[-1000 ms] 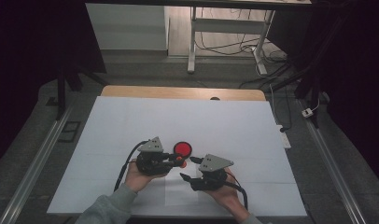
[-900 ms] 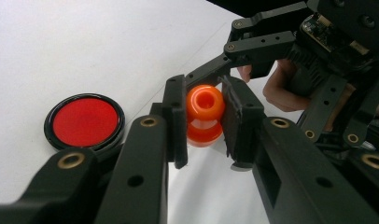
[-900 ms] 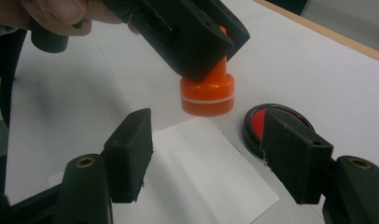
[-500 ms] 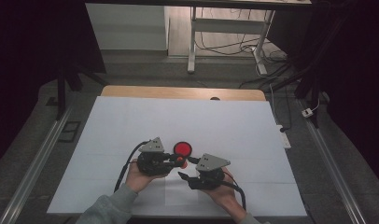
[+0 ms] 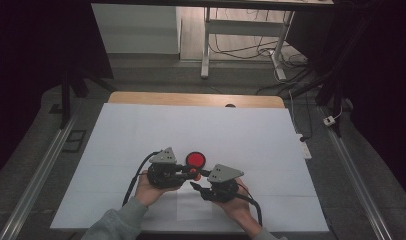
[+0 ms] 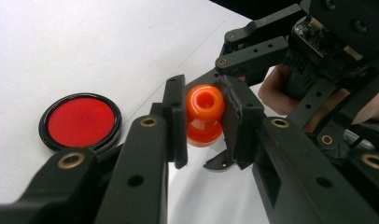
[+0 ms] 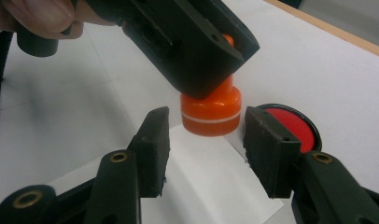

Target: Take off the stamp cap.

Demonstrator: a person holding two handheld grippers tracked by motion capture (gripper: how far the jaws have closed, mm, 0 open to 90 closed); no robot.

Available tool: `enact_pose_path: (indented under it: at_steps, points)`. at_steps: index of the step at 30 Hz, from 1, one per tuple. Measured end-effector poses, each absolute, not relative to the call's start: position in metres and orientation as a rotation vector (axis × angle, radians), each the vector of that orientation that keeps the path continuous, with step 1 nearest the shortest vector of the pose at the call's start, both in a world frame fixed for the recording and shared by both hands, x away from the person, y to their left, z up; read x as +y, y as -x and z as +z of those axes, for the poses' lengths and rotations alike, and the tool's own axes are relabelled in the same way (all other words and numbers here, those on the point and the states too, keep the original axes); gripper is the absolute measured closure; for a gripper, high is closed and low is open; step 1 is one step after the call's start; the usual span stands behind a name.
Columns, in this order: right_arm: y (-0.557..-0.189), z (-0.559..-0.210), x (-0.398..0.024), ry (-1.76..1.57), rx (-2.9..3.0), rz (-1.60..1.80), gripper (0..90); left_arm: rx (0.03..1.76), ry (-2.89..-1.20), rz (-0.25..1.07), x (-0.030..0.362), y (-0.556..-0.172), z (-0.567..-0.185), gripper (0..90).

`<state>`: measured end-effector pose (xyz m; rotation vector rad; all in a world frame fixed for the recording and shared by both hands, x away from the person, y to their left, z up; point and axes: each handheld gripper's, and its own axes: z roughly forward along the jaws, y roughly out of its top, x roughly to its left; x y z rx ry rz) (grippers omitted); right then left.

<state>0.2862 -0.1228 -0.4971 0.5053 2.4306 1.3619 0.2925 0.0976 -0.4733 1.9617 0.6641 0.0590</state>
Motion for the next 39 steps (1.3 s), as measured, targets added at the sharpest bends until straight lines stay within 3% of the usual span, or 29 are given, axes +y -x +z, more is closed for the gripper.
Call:
enact_pose_path:
  at_steps: [14,39]
  points:
    - [-0.2867,-0.4965,-0.1212,-0.507,2.418,1.367,62.3,0.664,-1.969,0.057,0.0967,-0.2929,-0.4743,72.2]
    - [-0.2845,-0.4971,-0.1186,-0.477,2.425,1.307,63.7,0.671,-1.981,0.049,0.0964,-0.293,-0.4759,72.3]
